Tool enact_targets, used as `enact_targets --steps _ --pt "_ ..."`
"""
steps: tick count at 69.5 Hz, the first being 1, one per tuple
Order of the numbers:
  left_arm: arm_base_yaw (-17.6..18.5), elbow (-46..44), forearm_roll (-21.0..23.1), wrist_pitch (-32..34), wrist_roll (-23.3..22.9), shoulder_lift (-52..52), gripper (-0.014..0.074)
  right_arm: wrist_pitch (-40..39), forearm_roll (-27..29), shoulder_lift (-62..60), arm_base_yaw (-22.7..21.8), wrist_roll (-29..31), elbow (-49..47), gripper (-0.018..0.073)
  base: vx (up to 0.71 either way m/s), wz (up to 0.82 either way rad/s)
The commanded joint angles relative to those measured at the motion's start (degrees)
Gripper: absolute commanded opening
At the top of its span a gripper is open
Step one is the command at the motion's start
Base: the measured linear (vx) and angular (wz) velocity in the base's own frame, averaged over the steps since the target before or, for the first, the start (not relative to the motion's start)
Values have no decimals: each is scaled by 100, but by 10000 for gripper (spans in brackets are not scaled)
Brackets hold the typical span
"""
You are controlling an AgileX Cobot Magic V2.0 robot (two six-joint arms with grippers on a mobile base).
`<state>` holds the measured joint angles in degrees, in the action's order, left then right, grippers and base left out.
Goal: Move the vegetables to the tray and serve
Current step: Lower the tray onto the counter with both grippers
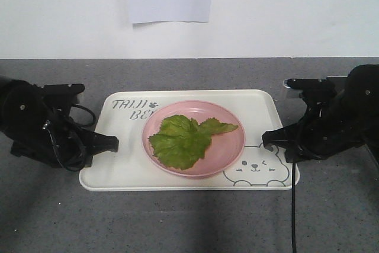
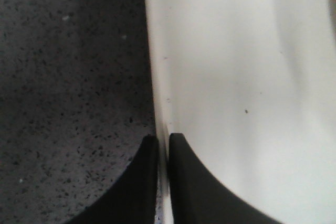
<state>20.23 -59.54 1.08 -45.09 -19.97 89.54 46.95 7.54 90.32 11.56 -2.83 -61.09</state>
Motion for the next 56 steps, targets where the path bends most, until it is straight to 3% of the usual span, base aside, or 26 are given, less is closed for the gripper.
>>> enact_targets --steps 1,38,56 --pt "63 15 192 527 2 -272 -7 -377 160 -208 54 283 -146 -4 0 0" --pt "63 177 211 762 8 -262 -7 -302 357 78 54 324 -146 1 0 0" --pt "63 177 211 750 36 -262 -7 -281 357 102 54 324 -146 66 0 0"
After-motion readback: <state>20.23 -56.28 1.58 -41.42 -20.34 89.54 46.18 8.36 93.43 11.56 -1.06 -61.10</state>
